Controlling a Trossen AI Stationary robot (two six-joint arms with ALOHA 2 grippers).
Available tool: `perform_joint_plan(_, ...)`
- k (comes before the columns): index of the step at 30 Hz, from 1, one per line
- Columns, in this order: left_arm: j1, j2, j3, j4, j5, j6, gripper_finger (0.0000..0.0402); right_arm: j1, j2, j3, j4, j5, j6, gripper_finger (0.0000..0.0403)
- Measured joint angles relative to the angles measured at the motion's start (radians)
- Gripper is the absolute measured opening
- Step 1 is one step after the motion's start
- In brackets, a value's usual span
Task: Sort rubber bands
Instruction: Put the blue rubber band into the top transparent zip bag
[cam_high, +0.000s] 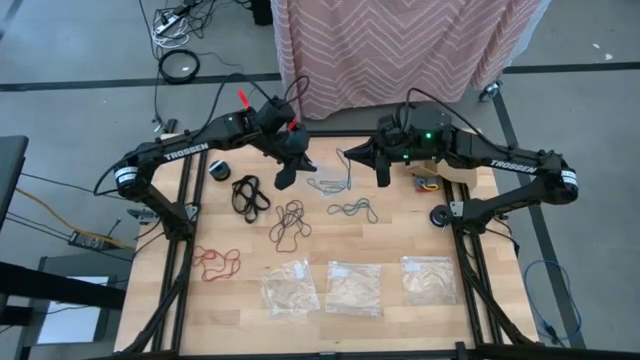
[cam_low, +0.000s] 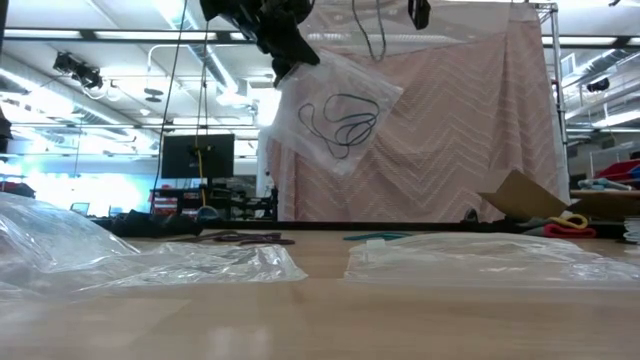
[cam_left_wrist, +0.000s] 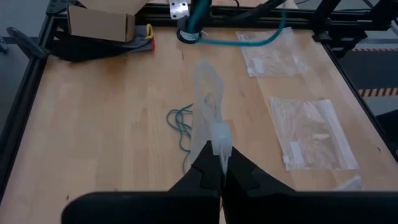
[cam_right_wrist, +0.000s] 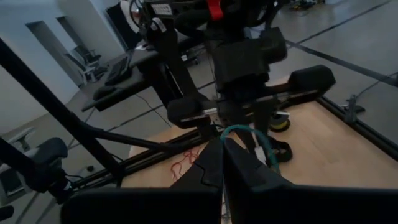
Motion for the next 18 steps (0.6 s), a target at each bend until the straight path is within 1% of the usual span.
perform_joint_plan(18,0.000,0.000,0.000,0.001,0.000,0.000,0.0000,0.002,0.000,0.000,-0.007,0.001,0.015,0.0000)
